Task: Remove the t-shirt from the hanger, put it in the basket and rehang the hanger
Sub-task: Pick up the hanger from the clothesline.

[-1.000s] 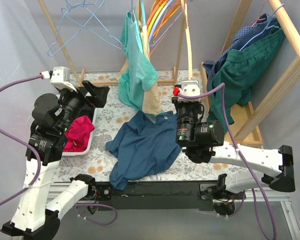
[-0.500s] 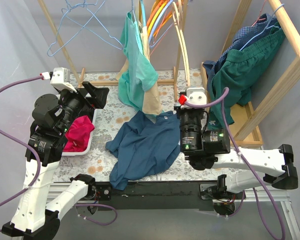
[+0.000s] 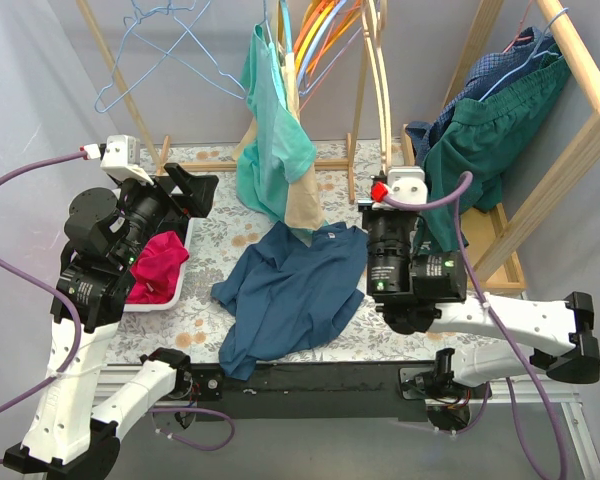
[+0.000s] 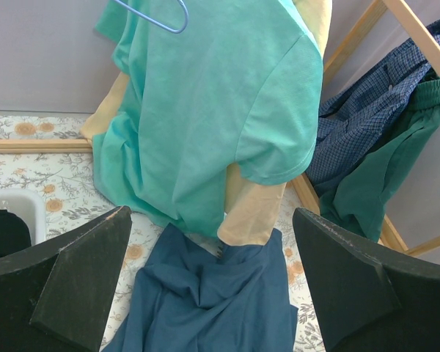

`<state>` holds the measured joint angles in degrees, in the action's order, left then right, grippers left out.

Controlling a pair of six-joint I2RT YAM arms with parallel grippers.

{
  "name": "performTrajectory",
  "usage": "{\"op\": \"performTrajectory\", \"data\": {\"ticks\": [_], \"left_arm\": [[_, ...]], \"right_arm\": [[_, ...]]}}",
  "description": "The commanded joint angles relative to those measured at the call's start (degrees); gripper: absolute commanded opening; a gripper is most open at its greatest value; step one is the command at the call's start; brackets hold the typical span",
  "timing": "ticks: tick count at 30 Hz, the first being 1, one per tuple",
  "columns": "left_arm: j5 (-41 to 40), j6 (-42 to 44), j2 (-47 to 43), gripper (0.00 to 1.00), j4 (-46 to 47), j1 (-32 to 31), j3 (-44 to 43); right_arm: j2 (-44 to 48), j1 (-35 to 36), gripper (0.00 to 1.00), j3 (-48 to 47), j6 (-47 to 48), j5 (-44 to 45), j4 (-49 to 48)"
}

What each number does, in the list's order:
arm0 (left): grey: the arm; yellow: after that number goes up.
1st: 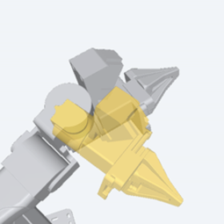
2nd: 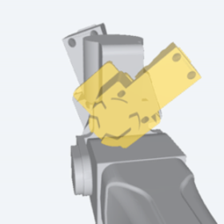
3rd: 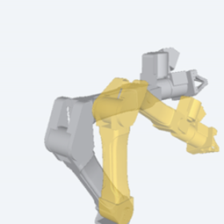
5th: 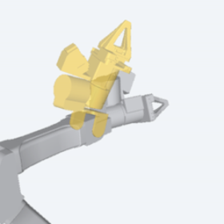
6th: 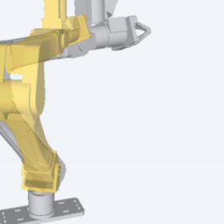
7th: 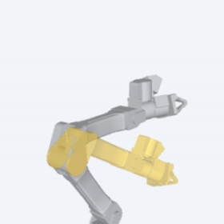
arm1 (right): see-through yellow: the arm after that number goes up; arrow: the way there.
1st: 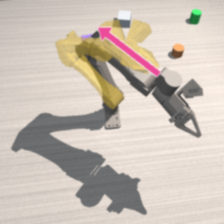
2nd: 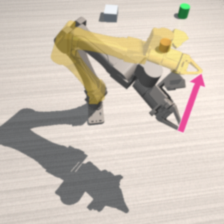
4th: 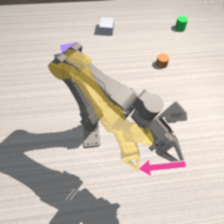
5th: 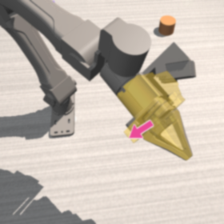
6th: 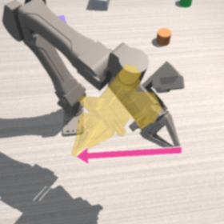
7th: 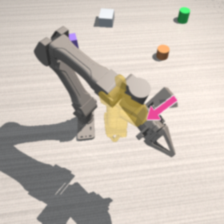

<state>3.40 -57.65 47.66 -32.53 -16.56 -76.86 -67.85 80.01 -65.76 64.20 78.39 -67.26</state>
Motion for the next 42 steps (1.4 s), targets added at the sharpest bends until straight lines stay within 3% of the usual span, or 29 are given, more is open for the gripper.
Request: {"op": "performTrajectory", "data": {"ticks": [1, 9, 16, 26, 31, 42], "left_arm": [[-0.1, 0.5, -0.5, 0.92, -0.2, 0.1, -0.1], [0.1, 0.5, -0.4, 0.92, -0.2, 0.1, 0.5], [0.7, 0.3, -0.5, 0.92, -0.2, 0.1, 0.7], [1.2, -0.3, -0.7, 0.92, -1.6, 0.0, 0.1], [1.0, -0.2, -0.8, 0.92, -2.6, 0.1, -0.6], [0.7, -0.5, -1.5, 0.92, -3.6, 0.1, -0.4]], "right_arm": [[-0.9, -2.8, 0.01, -1.3, -3.0, -3.4, -1.1], [-3.9, -9.6, 0.01, -3.9, -11.0, -6.6, 7.5], [-8.6, -16.7, 0.01, -10.9, -26.7, -11.0, 24.4], [-21.7, -21.9, 0.01, -20.3, -26.2, -10.1, 21.8], [-28.0, -23.2, 0.01, -24.4, -20.6, -9.2, 15.9], [-33.0, -23.4, 0.01, -27.9, -20.7, -5.5, 10.8]]}}
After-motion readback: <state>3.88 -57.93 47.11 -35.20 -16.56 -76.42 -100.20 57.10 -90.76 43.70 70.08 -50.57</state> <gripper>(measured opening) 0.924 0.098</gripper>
